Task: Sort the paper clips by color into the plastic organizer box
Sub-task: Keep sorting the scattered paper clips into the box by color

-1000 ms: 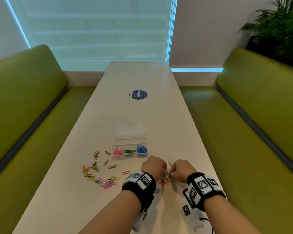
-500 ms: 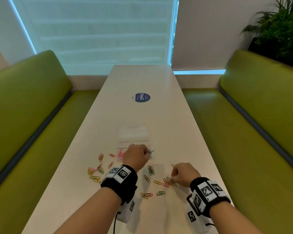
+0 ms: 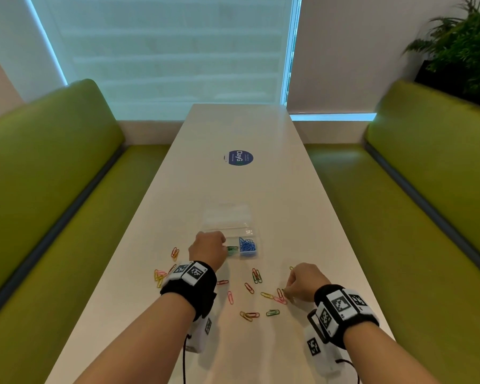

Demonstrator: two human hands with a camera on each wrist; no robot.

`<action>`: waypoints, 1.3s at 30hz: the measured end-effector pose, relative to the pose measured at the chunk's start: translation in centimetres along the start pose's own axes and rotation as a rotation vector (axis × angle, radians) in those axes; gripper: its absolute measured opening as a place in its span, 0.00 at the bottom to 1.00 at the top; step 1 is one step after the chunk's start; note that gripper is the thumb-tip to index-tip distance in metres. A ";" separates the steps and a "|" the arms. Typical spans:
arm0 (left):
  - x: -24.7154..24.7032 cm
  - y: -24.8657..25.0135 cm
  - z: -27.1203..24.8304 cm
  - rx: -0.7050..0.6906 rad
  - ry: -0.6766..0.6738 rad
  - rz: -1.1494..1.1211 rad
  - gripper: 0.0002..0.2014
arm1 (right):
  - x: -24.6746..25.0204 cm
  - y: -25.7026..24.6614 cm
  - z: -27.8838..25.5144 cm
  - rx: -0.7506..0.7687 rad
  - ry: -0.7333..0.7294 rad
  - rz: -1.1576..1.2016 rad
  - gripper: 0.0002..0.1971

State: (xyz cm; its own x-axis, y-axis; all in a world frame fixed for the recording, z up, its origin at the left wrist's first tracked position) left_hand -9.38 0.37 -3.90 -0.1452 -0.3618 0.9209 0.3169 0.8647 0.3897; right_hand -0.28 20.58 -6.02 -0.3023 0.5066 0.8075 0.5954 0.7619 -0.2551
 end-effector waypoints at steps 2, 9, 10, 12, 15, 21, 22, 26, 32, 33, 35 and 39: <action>-0.1 0.3 -0.3 -0.015 0.017 -0.015 0.15 | 0.4 0.0 -0.2 0.030 -0.001 0.054 0.06; -0.9 4.7 -1.7 -0.291 -0.060 -0.283 0.15 | 2.5 -0.9 -1.3 0.092 -0.081 0.451 0.08; -1.1 5.2 -1.8 -0.303 -0.086 -0.321 0.15 | 2.7 -1.2 -1.4 0.109 -0.094 0.488 0.09; -1.5 5.8 -1.9 -0.319 -0.121 -0.349 0.16 | 3.0 -1.5 -1.4 0.137 -0.112 0.531 0.10; -1.7 6.2 -2.0 -0.360 -0.136 -0.303 0.14 | 3.1 -1.7 -1.4 0.149 -0.107 0.516 0.10; -2.4 6.4 -2.2 -0.344 -0.141 -0.260 0.11 | 2.6 -1.5 -1.1 0.148 -0.076 0.407 0.11; -2.6 6.5 -2.3 -0.339 -0.149 -0.250 0.11 | 2.3 -1.4 -1.0 0.140 -0.070 0.388 0.11; -3.2 6.4 -2.3 -0.320 -0.196 -0.257 0.11 | 1.5 -1.3 -0.9 0.120 -0.070 0.357 0.11; -3.3 6.3 -2.2 -0.290 -0.151 -0.255 0.09 | 1.3 -1.6 -0.8 0.134 -0.082 0.370 0.10; -3.3 6.2 -2.1 -0.293 -0.158 -0.255 0.10 | 1.2 -1.6 -0.8 0.137 -0.087 0.370 0.10; -3.3 6.1 -2.0 -0.310 -0.206 -0.267 0.11 | 1.2 -1.5 -0.8 0.144 -0.100 0.366 0.11; -3.2 5.4 -2.2 -0.319 -0.262 -0.266 0.10 | 1.1 -1.5 -0.7 0.157 -0.093 0.365 0.13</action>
State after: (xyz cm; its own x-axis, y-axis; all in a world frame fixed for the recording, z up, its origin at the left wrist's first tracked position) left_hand -5.14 5.48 -4.72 -0.4780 -0.4204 0.7712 0.5019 0.5899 0.6326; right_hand -0.97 19.69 -4.40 -0.1627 0.7837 0.5994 0.5573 0.5743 -0.5997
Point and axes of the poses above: each hand's wrist, its own z-axis towards the middle knuckle, its own x-axis out of the back of the hand, y = z × x, the point moved 2 cm from there along z, towards the middle knuckle, and after that the axes turned 15 degrees about -x, right-handed, at the moved point
